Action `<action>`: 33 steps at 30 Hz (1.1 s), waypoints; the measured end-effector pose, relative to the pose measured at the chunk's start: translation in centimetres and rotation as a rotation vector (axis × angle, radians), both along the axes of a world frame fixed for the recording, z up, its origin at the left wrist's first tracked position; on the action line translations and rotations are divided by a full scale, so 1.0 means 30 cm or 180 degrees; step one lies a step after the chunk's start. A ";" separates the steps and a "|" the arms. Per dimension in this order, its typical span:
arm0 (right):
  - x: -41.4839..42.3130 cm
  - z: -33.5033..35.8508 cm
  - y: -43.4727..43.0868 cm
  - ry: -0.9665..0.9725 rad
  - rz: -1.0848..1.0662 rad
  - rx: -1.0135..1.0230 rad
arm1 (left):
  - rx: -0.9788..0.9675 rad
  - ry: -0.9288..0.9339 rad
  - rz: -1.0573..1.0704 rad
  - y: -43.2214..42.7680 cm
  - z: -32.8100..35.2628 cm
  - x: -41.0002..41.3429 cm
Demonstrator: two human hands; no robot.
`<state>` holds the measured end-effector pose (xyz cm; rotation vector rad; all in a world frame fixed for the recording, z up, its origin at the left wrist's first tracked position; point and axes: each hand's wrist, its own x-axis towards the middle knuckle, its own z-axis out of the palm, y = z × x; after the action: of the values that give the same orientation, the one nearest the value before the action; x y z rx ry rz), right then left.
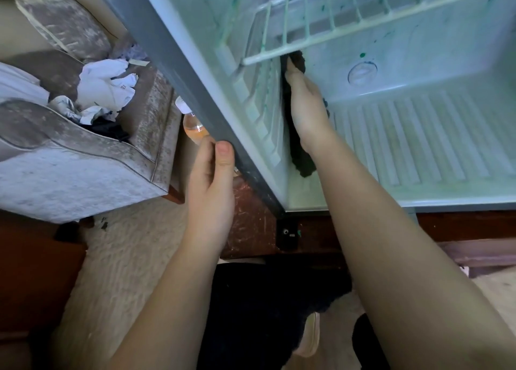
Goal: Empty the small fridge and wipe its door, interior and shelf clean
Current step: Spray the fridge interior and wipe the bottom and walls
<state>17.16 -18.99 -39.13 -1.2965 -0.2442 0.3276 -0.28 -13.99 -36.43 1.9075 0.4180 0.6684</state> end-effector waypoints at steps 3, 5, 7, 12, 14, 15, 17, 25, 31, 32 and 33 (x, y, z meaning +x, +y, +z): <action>-0.055 -0.025 -0.009 0.0055 0.0035 -0.0116 | -0.0125 0.0016 0.0038 -0.016 0.009 -0.001; -0.080 -0.025 -0.022 0.0070 0.0020 -0.0041 | -0.0230 0.0010 0.0050 -0.029 0.016 -0.002; -0.074 0.013 -0.032 -0.0074 0.0028 0.0147 | -0.0306 -0.0006 0.0029 -0.041 0.025 -0.003; -0.058 0.113 -0.037 -0.0524 0.0167 0.0275 | -0.0481 -0.0044 -0.0102 -0.047 0.035 -0.005; -0.053 0.095 -0.033 -0.0489 0.0067 0.0243 | -0.0521 -0.0096 -0.0108 -0.041 0.031 -0.006; -0.053 0.083 -0.029 -0.0472 -0.0001 0.0205 | -0.0548 -0.0121 -0.0091 -0.040 0.031 -0.007; -0.051 0.051 -0.025 -0.0397 -0.0077 0.0074 | -0.0616 -0.0142 -0.0063 -0.038 0.029 -0.009; 0.022 0.021 -0.022 -0.0243 0.0355 -0.0095 | -0.0677 -0.0179 -0.0033 -0.045 0.019 -0.007; 0.019 0.017 -0.006 -0.0508 0.0269 -0.0359 | -0.0669 -0.0158 -0.0093 -0.027 0.007 -0.005; 0.013 0.009 -0.011 -0.0478 0.0251 -0.0437 | -0.0669 -0.0149 -0.0080 -0.027 0.007 -0.005; 0.004 -0.001 -0.017 -0.0431 0.0249 -0.0538 | -0.0672 -0.0132 -0.0056 -0.027 0.008 -0.006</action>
<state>17.27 -19.51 -39.16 -1.4807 -0.3892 0.3326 -0.45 -14.81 -36.19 1.6934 0.4276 0.6259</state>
